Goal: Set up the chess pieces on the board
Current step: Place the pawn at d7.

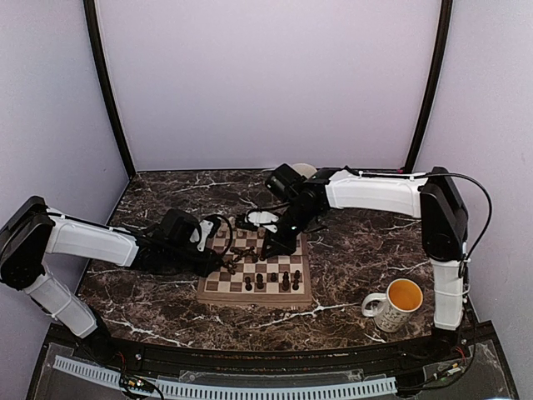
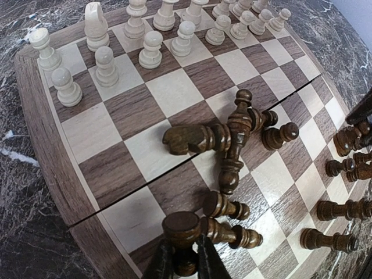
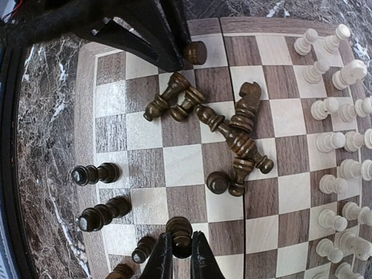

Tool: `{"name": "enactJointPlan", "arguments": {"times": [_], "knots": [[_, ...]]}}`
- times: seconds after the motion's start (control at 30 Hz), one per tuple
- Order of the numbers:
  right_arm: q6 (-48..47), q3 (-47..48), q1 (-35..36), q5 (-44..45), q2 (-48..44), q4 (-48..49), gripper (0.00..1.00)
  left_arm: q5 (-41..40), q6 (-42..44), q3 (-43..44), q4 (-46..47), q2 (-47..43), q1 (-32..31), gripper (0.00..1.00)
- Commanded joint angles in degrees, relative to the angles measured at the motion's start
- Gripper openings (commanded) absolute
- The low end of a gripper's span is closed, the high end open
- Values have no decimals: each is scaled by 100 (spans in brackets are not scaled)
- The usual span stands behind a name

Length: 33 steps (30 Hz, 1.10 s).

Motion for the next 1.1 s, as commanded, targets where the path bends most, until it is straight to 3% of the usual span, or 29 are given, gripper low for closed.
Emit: {"name": "enactJointPlan", "arguments": {"times": [0.0, 1.07], "knots": [[-276, 15, 202, 351, -23, 97, 6, 8, -58, -73, 75, -66, 35, 8], [-721, 118, 607, 443, 465, -332, 7, -85, -152, -267, 232, -98, 33, 8]]}}
